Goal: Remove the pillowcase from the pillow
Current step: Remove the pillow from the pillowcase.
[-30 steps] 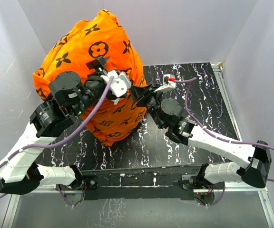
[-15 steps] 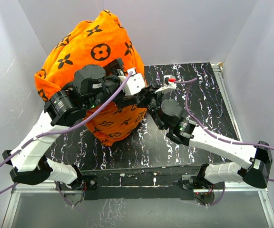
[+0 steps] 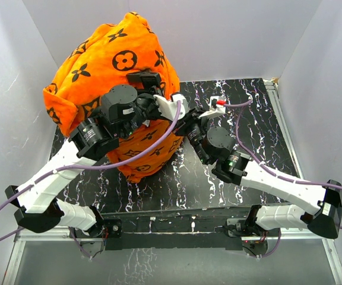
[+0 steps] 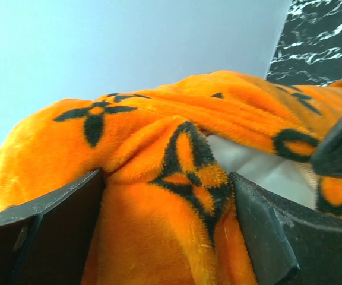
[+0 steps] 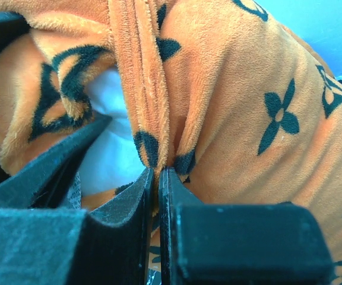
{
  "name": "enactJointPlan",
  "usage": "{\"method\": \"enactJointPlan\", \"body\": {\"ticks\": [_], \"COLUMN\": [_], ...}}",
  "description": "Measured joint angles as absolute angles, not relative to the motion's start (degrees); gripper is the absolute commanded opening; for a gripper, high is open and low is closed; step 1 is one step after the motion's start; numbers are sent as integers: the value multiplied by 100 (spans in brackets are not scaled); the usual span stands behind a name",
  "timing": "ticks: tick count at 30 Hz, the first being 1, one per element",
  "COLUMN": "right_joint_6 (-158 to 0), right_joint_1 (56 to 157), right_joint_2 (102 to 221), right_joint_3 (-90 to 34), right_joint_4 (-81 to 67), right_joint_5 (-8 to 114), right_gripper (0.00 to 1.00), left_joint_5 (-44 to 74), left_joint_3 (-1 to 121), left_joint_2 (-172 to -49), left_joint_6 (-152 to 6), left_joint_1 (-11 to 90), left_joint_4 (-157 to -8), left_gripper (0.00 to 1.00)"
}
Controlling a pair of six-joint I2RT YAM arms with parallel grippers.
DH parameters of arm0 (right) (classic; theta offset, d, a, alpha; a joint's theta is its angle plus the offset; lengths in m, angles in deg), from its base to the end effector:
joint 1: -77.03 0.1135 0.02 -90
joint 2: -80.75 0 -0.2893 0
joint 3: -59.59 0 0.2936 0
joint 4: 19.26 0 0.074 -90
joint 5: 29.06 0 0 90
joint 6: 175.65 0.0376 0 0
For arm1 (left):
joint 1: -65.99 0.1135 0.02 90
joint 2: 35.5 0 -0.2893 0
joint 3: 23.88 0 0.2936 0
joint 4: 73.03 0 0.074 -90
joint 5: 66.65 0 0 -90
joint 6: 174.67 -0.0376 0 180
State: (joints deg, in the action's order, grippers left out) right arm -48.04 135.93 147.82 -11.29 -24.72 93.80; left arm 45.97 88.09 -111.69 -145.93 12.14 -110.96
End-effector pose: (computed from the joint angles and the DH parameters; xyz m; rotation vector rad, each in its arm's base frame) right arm 0.1747 0.2501 0.4165 0.2229 1.4934 0.9721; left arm 0.1873 -0.2319 0.5620 1.1790 1.1129 0.4168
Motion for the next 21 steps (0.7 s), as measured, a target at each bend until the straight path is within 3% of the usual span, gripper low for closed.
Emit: {"method": "enactJointPlan", "body": {"ticks": [5, 10, 11, 14, 21], "right_joint_6": [-4798, -4778, -4771, -4745, -4664], "right_joint_1": [13593, 13593, 13593, 13597, 13619], "right_joint_2": [14782, 14784, 14784, 14784, 14618], "right_joint_3": [-1122, -1098, -1083, -1044, -904], "right_joint_4": [-2496, -2536, -2549, -2568, -2570], "right_joint_5": [9376, 9378, 9378, 9378, 9417], "right_gripper": [8, 8, 8, 8, 8], "left_joint_5": [4854, 5042, 5062, 5130, 5309], "left_joint_3": [8807, 8803, 8803, 8803, 9059], "left_joint_2": [-11088, -10911, -10893, -10898, -11123], "left_joint_6": [-15437, -16416, -16580, -17012, -17034], "left_joint_1": [1210, 1212, 1212, 1218, 1216], "left_joint_4": [-10700, -9994, -9870, -9579, -9432], "left_gripper": [68, 36, 33, 33, 49]}}
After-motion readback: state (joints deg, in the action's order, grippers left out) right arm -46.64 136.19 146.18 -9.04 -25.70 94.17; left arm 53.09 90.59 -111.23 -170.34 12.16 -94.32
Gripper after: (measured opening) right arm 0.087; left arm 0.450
